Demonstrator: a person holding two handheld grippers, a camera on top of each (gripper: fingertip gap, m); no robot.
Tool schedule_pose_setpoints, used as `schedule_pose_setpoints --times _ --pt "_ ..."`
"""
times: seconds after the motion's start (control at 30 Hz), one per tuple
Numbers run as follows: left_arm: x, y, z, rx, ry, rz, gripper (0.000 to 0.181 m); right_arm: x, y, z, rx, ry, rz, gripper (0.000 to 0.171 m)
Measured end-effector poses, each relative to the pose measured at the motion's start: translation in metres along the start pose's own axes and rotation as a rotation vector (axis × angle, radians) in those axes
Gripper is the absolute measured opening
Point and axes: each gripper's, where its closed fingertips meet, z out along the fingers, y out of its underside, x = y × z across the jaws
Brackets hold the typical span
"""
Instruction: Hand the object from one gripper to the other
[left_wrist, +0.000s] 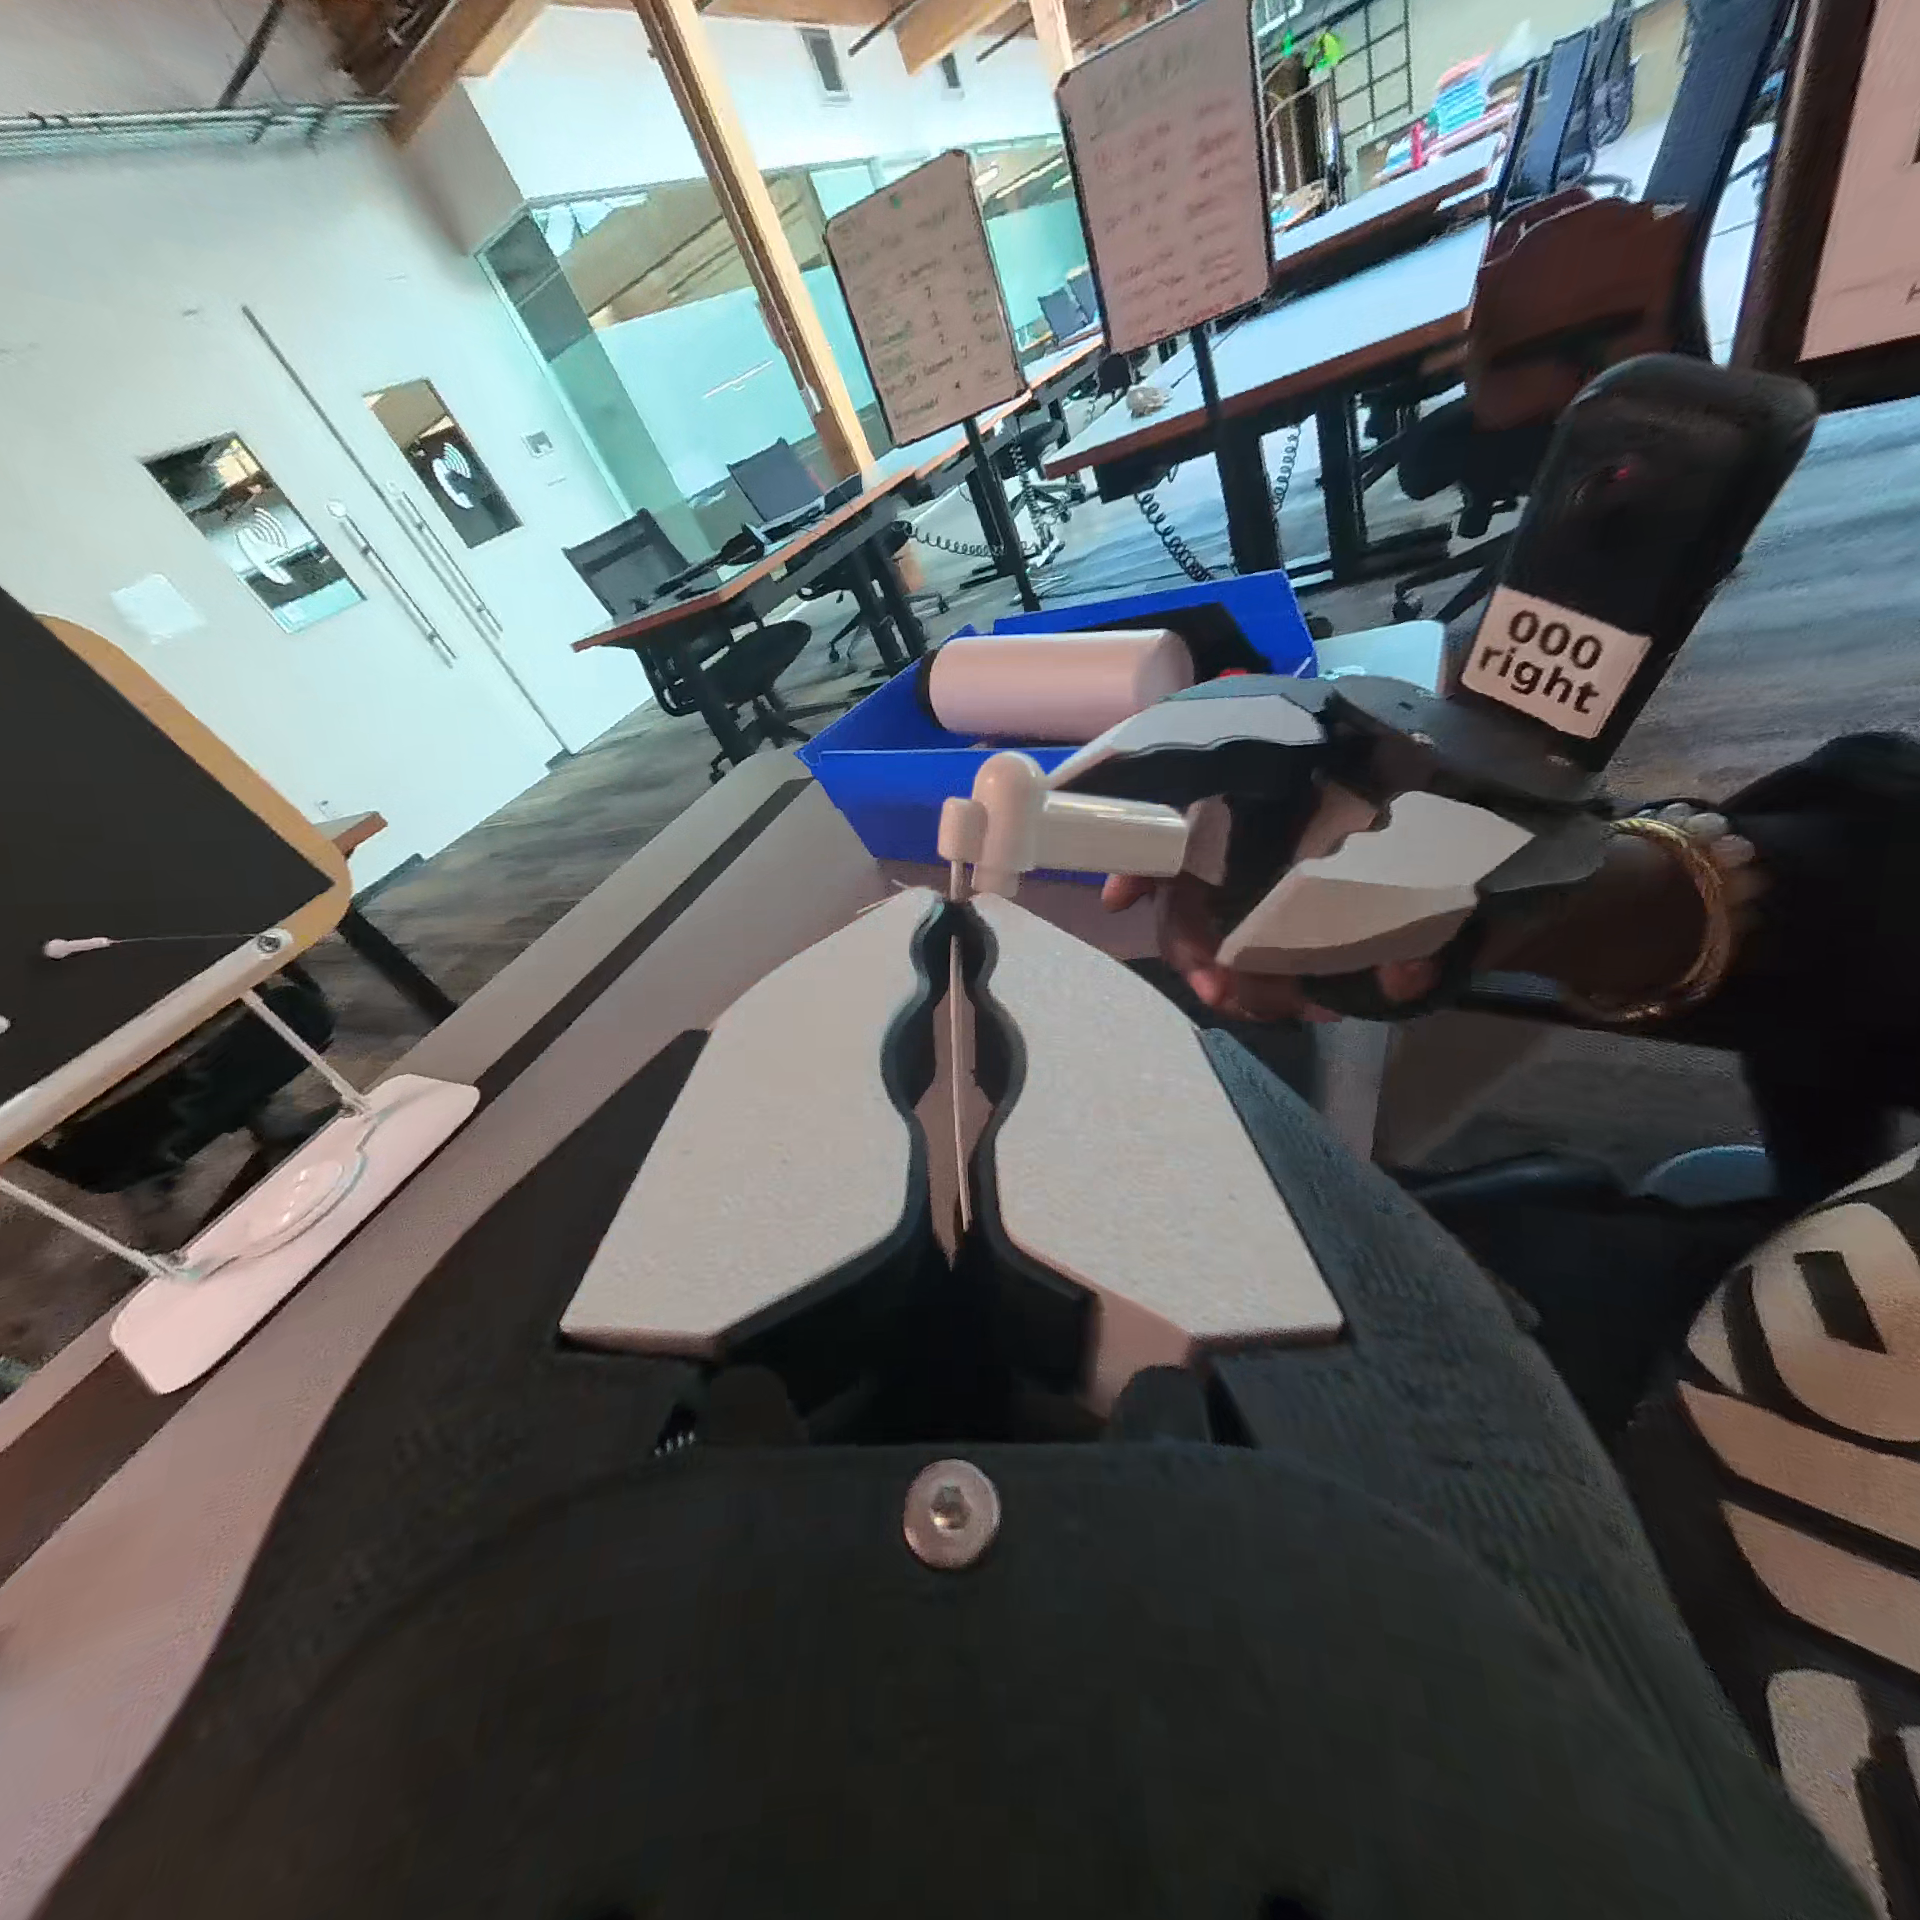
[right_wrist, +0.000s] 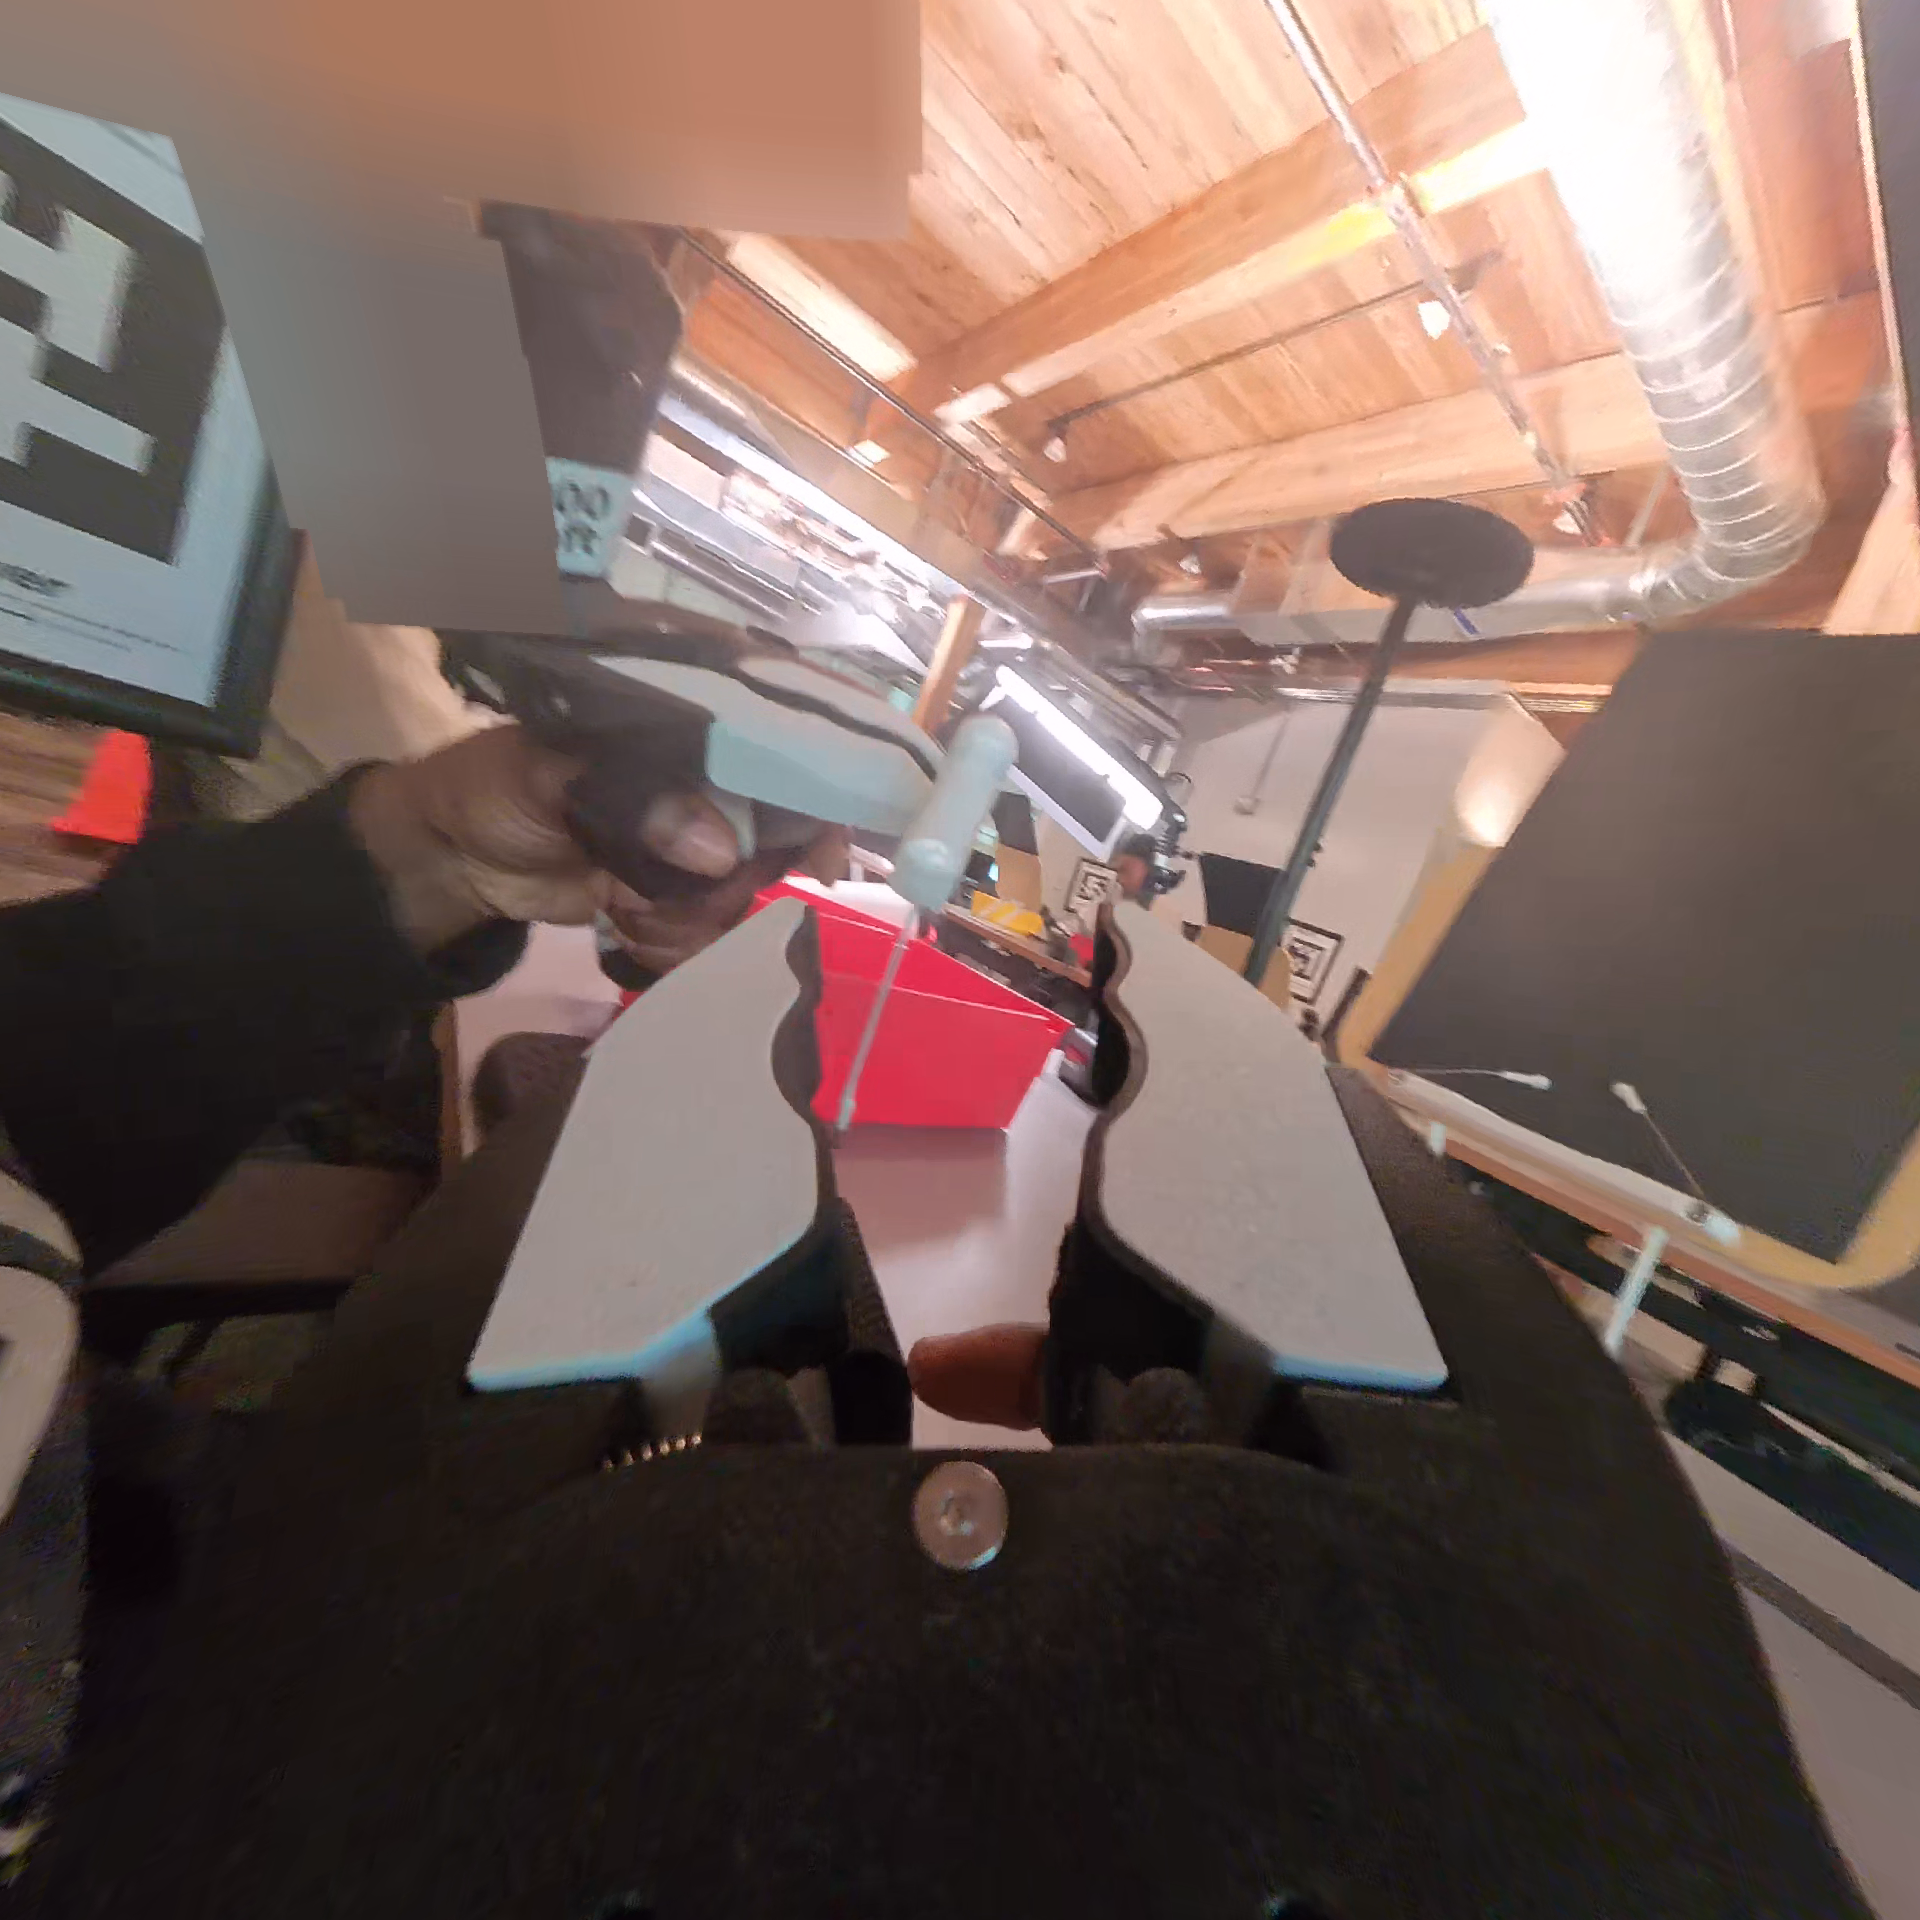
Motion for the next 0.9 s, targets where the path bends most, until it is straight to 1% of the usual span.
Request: schedule_pose_setpoints --times 0.1,0.2,0.3,0.4,0.5,0.53,0.6,0.63,0.67,0.7,0.73,0.8,0.9 --pt "0.000 0.000 0.000 0.005 -0.004 -0.005 0.001 -0.007 -0.005 0.003 -0.008 -0.013 0.064 0.044" --pt "0.004 0.000 0.001 0.010 0.016 -0.016 0.001 -0.005 -0.007 0.004 -0.014 0.017 0.107 0.037" --pt "0.009 0.000 0.002 0.014 0.036 -0.019 0.001 -0.001 -0.008 0.004 -0.017 0.030 0.155 0.025" --pt "0.014 -0.001 0.003 0.023 0.071 -0.038 0.001 -0.001 -0.011 0.002 -0.013 0.007 0.169 0.013" --pt "0.021 -0.007 0.001 0.066 0.131 -0.055 0.002 -0.004 -0.014 0.000 -0.028 -0.055 0.210 0.012" --pt "0.026 -0.010 -0.002 0.095 0.186 -0.072 0.011 -0.006 -0.017 -0.001 -0.020 -0.096 0.237 0.012" --pt "0.039 -0.017 -0.008 0.155 0.314 -0.129 0.039 -0.012 -0.024 -0.005 -0.018 -0.187 0.287 0.012" --pt "0.043 -0.021 -0.012 0.186 0.362 -0.160 0.049 -0.015 -0.025 -0.006 -0.033 -0.221 0.301 0.012" --pt "0.045 -0.024 -0.014 0.218 0.391 -0.189 0.052 -0.018 -0.026 -0.008 -0.051 -0.253 0.306 0.012" --pt "0.046 -0.026 -0.015 0.243 0.411 -0.207 0.051 -0.021 -0.026 -0.009 -0.070 -0.283 0.307 0.012" --pt "0.049 -0.027 -0.016 0.255 0.432 -0.220 0.047 -0.024 -0.025 -0.010 -0.094 -0.310 0.305 0.012" --pt "0.055 -0.025 -0.015 0.238 0.474 -0.228 0.037 -0.029 -0.023 -0.011 -0.130 -0.345 0.288 0.012" --pt "0.062 -0.022 -0.014 0.213 0.500 -0.201 0.026 -0.032 -0.025 -0.012 -0.139 -0.361 0.270 0.012"
